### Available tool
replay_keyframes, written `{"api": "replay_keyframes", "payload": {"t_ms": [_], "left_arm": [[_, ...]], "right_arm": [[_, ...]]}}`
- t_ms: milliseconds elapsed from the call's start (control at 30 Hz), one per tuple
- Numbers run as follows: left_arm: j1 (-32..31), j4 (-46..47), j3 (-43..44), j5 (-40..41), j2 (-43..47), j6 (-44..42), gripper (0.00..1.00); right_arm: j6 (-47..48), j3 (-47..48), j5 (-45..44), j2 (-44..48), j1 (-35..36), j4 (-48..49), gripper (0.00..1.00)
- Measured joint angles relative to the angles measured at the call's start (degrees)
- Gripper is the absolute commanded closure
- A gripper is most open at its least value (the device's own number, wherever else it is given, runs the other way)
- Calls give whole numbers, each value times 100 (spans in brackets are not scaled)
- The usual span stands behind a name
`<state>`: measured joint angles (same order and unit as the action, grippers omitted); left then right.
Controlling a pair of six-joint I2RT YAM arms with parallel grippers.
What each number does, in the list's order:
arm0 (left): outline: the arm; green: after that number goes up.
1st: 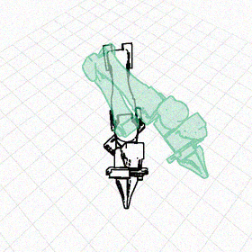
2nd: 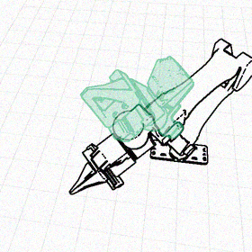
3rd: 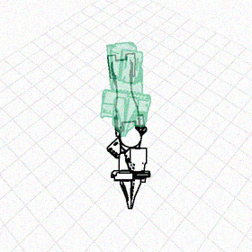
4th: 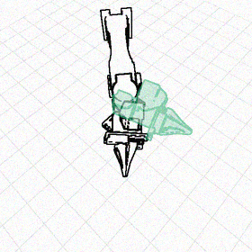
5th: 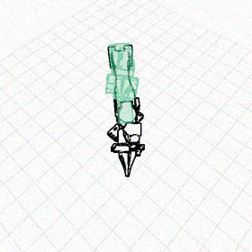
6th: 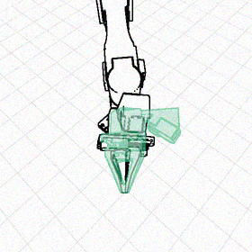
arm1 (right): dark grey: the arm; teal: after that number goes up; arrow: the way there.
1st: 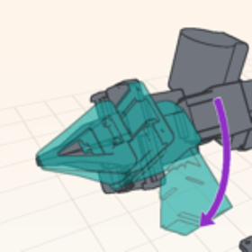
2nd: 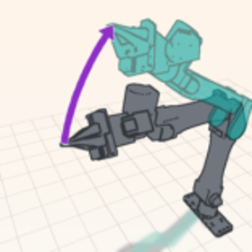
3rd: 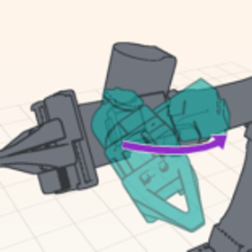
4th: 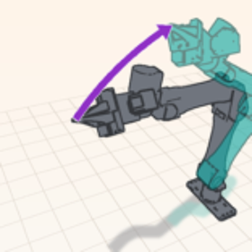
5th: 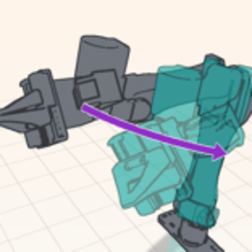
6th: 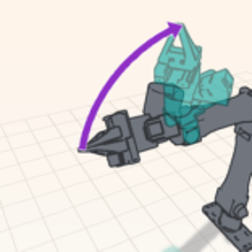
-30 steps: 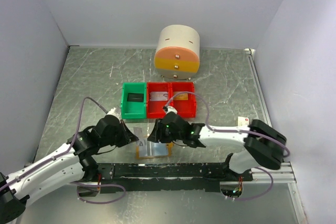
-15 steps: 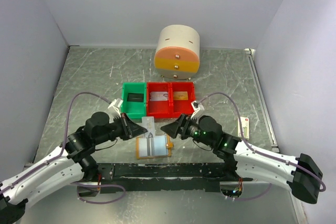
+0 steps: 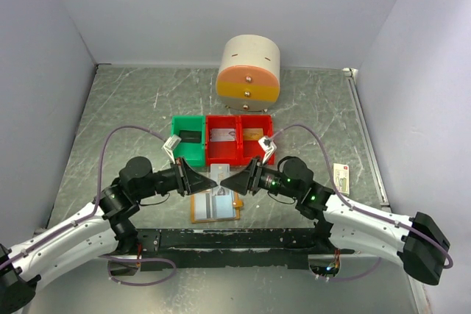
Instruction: Take the credit cards out of the card holder
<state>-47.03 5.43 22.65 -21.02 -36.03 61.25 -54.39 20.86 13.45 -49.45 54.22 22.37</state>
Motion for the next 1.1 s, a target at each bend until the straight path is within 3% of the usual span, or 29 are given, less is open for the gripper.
{"api": "replay_keyframes", "payload": {"t_ms": [333,567,833,967,1033,1100], "left_arm": [[0,459,-4,-343,-317,116,93],[-2,463,-26,-378,-234,157,91],[0,-90,101,-153,-74,24,32],[0,-887,511,225,-74,-308,17],[2,-1360,807,483,-92,-525,2],[2,-1864,1152,782,-179,-748,0]], "right_arm": [[-654,-291,1121,-382,-660,1563,99],[-1099,-538,1521,-586,-750,2483,100],[-1073,-549,1547,-391,-765,2302,100],[-774,-391,1373,-144,-767,1497,100],[-533,-149,1202,-50,-765,883,100],[-232,236,940,-11,-763,92,100]]}}
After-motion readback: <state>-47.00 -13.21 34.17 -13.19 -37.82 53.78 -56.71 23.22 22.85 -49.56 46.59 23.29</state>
